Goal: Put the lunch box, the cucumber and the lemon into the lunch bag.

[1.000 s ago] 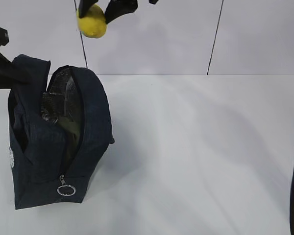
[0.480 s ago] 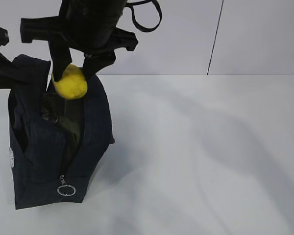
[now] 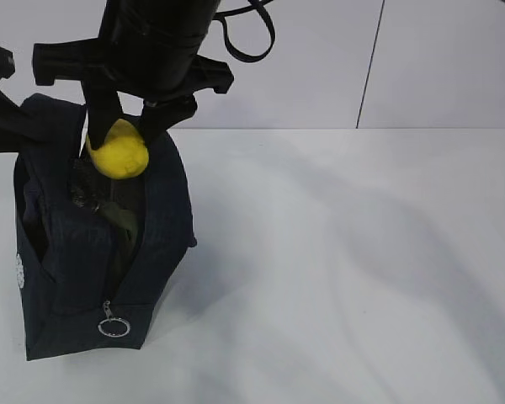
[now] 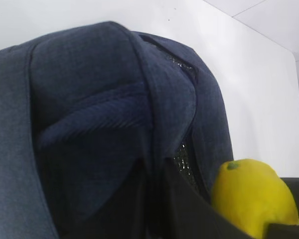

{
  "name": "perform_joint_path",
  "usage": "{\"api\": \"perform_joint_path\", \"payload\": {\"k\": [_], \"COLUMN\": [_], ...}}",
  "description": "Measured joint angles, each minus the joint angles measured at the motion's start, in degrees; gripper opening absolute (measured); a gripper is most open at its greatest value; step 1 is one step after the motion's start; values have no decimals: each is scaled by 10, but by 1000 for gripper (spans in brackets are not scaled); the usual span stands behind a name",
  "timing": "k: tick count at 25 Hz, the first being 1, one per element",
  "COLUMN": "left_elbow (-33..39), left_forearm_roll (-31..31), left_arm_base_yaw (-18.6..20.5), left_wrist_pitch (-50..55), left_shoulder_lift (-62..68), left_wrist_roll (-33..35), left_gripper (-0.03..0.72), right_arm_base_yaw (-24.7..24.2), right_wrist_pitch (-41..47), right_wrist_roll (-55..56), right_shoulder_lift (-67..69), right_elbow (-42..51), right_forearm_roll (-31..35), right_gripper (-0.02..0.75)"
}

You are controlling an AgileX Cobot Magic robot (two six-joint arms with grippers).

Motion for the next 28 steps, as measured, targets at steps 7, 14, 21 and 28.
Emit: {"api": "perform_joint_path", "payload": {"k": [7,14,21,28], "left_elbow": [0,0,0,0], "left_forearm_roll": [0,0,0,0], "left_arm_base_yaw": [0,0,0,0], "left_wrist_pitch": [0,0,0,2], "left_shoulder_lift": [0,0,0,0], "left_wrist_roll": [0,0,0,0], "left_gripper": [21,21,21,21], "right_arm_base_yaw": [0,0,0,0], "right_wrist_pitch": [0,-2,-2,-3], "right_wrist_roll": [-1,-16,-37,-39], "right_shoulder_lift": [13,31,41,38], "right_elbow": [0,0,0,-44], "right_forearm_roll": [24,50,60,41], "right_gripper": [377,409,452,454]}}
